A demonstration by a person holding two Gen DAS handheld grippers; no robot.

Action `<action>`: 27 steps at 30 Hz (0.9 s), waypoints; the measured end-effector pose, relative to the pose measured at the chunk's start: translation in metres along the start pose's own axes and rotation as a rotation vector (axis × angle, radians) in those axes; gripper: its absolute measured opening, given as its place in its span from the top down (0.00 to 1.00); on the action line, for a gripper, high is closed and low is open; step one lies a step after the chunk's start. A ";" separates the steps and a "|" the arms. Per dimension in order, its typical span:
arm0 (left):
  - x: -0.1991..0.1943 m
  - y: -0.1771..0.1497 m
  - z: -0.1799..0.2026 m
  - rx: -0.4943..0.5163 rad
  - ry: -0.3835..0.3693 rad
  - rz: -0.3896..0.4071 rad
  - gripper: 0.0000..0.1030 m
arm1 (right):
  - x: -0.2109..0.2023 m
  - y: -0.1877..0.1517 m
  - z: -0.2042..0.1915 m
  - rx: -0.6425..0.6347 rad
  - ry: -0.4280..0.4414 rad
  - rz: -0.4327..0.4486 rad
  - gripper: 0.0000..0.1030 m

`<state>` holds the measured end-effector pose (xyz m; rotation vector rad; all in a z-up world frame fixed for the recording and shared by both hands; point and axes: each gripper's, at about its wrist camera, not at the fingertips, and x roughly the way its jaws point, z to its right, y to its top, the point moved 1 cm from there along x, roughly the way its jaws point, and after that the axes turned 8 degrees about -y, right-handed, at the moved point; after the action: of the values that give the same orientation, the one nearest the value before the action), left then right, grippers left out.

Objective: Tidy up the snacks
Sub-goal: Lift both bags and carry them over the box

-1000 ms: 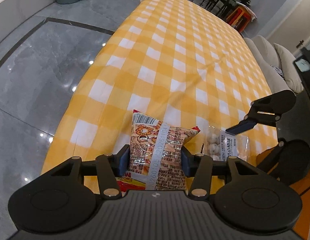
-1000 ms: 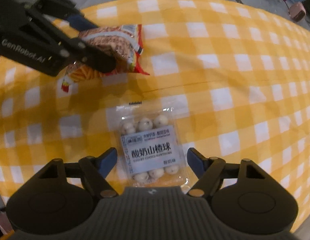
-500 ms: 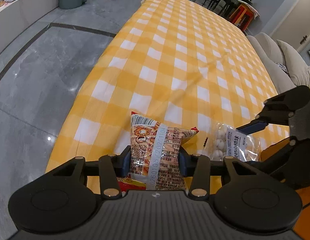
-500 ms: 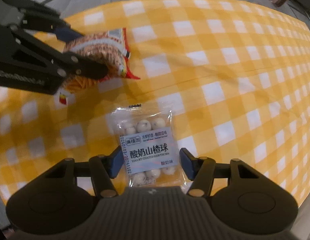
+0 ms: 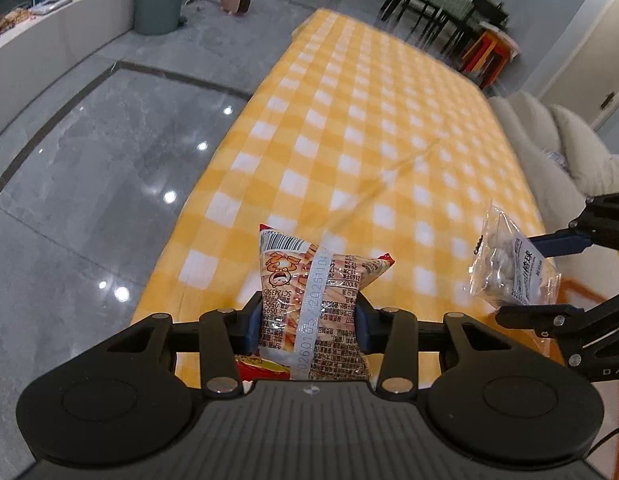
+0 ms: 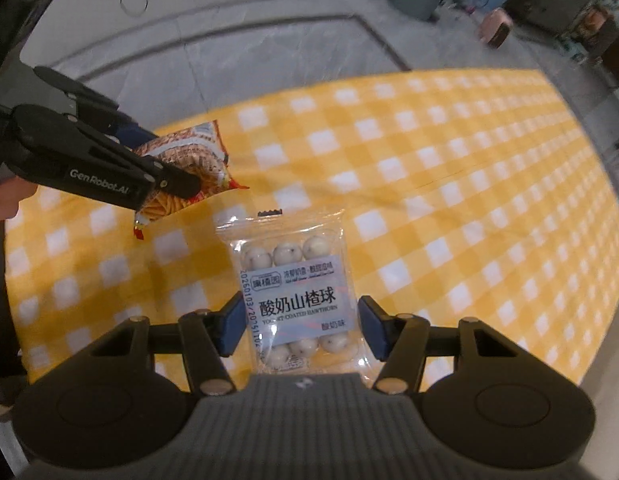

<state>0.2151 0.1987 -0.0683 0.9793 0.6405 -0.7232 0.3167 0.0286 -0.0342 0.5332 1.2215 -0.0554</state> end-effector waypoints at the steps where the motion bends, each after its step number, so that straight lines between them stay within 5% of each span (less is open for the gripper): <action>1: -0.008 0.001 0.006 0.002 -0.011 0.009 0.53 | -0.006 -0.004 0.005 0.006 -0.008 0.014 0.44; 8: -0.054 -0.001 0.063 0.041 -0.112 0.059 0.53 | -0.080 -0.031 0.022 0.034 -0.071 0.104 0.44; 15: -0.070 -0.012 0.135 0.097 -0.208 0.040 0.53 | -0.127 -0.084 0.044 0.029 -0.135 0.069 0.44; 27: -0.030 -0.044 0.206 0.187 -0.307 -0.077 0.53 | -0.090 -0.180 0.053 -0.033 -0.145 -0.031 0.44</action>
<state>0.1946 0.0054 0.0182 0.9920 0.3476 -0.9929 0.2737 -0.1726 -0.0054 0.4730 1.0873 -0.0987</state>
